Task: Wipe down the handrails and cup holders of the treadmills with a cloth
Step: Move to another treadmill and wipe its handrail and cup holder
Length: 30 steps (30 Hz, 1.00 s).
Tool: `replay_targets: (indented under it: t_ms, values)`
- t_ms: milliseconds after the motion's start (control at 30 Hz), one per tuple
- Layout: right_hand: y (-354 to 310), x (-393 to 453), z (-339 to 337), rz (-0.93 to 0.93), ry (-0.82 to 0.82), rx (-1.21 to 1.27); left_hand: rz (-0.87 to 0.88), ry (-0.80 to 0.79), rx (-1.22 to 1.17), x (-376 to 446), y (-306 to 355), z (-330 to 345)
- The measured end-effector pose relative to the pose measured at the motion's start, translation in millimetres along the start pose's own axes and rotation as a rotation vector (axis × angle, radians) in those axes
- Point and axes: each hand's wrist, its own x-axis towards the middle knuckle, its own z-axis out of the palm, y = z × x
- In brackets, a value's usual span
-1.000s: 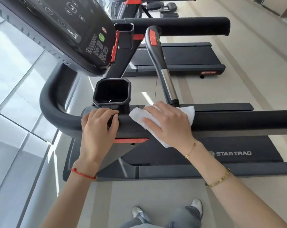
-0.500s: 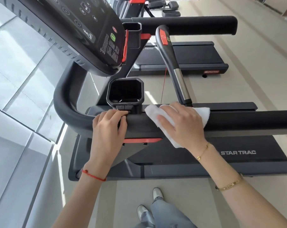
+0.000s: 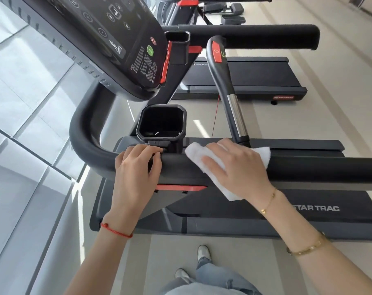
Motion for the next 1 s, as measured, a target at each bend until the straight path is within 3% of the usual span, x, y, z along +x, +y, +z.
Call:
replay_targets:
  t_ms: [233, 400, 533, 633, 767, 867, 1000]
  values:
    - [-13.5, 3.4, 3.3, -0.237, -0.021, 0.089, -0.113, 0.052, -0.062, 7.4, 5.7, 2.0]
    - [-1.6, 36.6, -7.6, 0.028, -0.015, 0.475, -0.118, 0.092, -0.084, 30.0, -3.7, -2.9]
    - [7.6, 107.3, 0.9, 0.036, 0.060, 0.401, -0.105, 0.049, -0.002, 63.2, -21.6, -8.7]
    - [2.9, 154.0, 25.4, 0.005, -0.108, 0.355, -0.104, -0.022, 0.035, 86.4, -32.9, -8.3]
    - [-10.6, 195.1, 60.4, -0.095, -0.495, 0.271, -0.085, -0.105, 0.029, 107.2, -49.7, -2.9]
    - [-8.9, 197.8, 67.0, -0.040, -0.524, 0.278, -0.061, -0.126, -0.003, 114.8, -60.5, -0.3]
    - [11.9, 172.1, 57.9, 0.169, -0.475, 0.388, -0.034, -0.177, -0.046, 120.5, -69.9, 2.4]
